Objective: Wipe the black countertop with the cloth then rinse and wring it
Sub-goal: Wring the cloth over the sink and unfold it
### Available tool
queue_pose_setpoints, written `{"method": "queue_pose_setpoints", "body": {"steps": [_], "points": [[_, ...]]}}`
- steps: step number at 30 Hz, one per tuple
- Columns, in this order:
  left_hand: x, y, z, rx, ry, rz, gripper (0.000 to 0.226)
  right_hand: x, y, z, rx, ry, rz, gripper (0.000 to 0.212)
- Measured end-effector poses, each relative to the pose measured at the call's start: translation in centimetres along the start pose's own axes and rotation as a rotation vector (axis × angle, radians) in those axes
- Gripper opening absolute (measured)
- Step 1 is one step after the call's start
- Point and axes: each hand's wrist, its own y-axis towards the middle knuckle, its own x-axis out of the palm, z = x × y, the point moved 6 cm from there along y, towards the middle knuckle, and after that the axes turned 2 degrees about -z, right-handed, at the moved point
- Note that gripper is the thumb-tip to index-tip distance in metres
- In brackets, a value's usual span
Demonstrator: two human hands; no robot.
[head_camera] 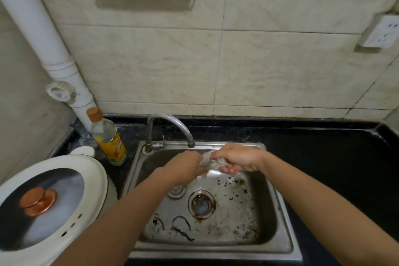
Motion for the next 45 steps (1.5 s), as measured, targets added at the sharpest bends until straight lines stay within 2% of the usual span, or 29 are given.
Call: {"method": "queue_pose_setpoints", "body": {"steps": [1,2,5,7,9,11,13,16,18,19,21,24,26,28,30,32,35,39,41,45], "points": [[-0.2,0.2,-0.1,-0.002,0.102,0.026,0.022,0.2,0.1,0.2,0.011,0.013,0.036,0.031],[-0.4,0.4,-0.4,-0.012,0.107,0.025,0.024,0.3,0.1,0.0,-0.006,-0.016,0.086,0.030],[-0.7,0.6,-1.8,-0.095,-0.267,-0.045,0.027,-0.4,-1.2,-2.1,-0.231,-0.317,0.294,0.023],[-0.8,0.1,-1.9,-0.141,-0.565,-0.143,0.024,-0.5,-2.3,-3.5,-0.402,-0.460,0.348,0.050],[-1.0,-0.4,-0.9,-0.121,-0.857,-0.269,0.018,0.0,-2.6,-3.9,-0.499,-0.638,0.321,0.079],[-1.6,-0.8,0.4,-0.084,-1.045,-0.361,0.016,0.1,-2.2,-4.0,-0.587,-0.902,0.410,0.089],[-2.1,-1.0,1.7,-0.058,-1.109,-0.431,0.017,0.3,-2.4,-5.0,-0.746,-1.106,0.586,0.075],[-2.2,-1.2,2.5,-0.049,-1.046,-0.508,0.018,0.5,-3.5,-7.3,-0.930,-1.391,0.849,0.035],[-2.4,-1.1,2.4,-0.058,-0.942,-0.502,0.017,0.3,-3.7,-8.2,-0.973,-1.571,0.910,0.029],[-2.7,-1.1,2.5,-0.056,-0.851,-0.472,0.016,0.0,-3.6,-8.4,-0.961,-1.635,0.888,0.028],[-3.8,-0.8,2.6,-0.019,-0.515,-0.332,0.021,-0.2,-3.3,-8.7,-0.873,-1.683,0.788,0.026],[-5.6,-0.1,3.4,0.062,0.175,-0.112,0.029,-0.4,-2.2,-8.7,-0.506,-1.577,0.612,0.014],[-6.4,0.1,3.8,0.068,0.549,0.047,0.022,-0.5,-1.6,-8.5,-0.319,-1.392,0.558,0.014],[-6.7,0.2,3.9,0.159,0.799,0.272,0.021,-0.7,-1.1,-7.8,-0.247,-1.076,0.504,0.024],[-6.6,0.1,3.5,0.276,0.923,0.421,0.039,-0.7,-0.7,-7.1,-0.227,-0.765,0.414,0.024],[-7.0,0.3,2.9,0.336,0.933,0.530,0.050,-0.1,-0.6,-6.4,-0.212,-0.520,0.319,0.022],[-6.4,0.3,2.6,0.382,0.934,0.555,0.041,0.6,-0.8,-5.8,-0.161,-0.325,0.196,0.031],[-6.4,0.1,2.6,0.346,0.762,0.585,0.027,0.0,-0.7,-6.4,-0.151,-0.502,0.207,0.029],[-6.2,0.4,2.0,0.220,0.540,0.432,0.017,-0.4,-0.6,-7.0,-0.155,-0.666,0.247,0.018],[-4.7,1.1,0.6,0.076,-0.081,-0.067,0.018,-1.2,-1.0,-8.5,-0.182,-1.215,0.452,0.016]]}}
